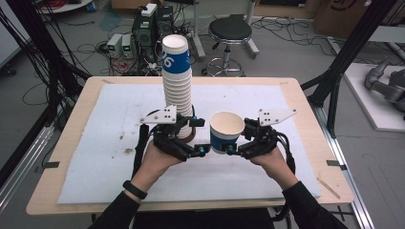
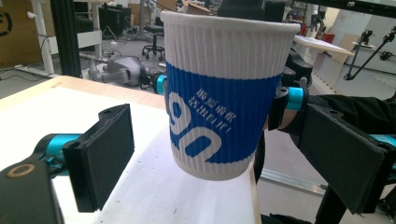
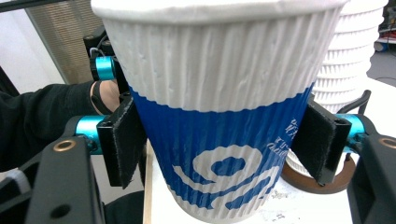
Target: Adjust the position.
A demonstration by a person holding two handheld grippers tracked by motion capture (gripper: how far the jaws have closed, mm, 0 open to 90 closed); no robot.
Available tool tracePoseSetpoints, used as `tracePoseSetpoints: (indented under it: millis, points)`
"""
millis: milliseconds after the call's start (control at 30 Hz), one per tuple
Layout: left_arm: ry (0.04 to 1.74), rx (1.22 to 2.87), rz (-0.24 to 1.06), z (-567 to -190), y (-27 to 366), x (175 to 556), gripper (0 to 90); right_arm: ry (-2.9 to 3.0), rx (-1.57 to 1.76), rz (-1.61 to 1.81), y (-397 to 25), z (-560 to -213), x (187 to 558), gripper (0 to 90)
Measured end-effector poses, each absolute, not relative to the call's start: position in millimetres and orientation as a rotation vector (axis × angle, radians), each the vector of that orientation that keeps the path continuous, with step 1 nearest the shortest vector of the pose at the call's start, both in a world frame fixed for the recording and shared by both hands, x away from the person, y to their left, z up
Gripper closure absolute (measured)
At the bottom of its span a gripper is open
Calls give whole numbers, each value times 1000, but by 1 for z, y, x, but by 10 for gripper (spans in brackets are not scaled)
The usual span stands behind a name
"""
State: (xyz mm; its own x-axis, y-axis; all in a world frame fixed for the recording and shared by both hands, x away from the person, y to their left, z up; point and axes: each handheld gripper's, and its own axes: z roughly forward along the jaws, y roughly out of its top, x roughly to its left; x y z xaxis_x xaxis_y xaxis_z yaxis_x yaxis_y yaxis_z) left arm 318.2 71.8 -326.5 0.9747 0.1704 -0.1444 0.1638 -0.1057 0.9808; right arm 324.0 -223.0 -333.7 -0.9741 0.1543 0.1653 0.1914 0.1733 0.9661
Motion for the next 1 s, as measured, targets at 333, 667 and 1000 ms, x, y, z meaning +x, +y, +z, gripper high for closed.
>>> tracePoseSetpoints:
  millis: [333,667,1000]
  points:
    - [260,1703,-2,-331,69,319,107,-2379,-356,-1982,-225,-332,324,262]
    - [263,1720,-4,-339,63,319,107,-2366,-354,-1997,-225,-332,323,263]
    - [265,1737,-31,-348,53,319,107,-2362,-345,-2004,-223,-330,322,263]
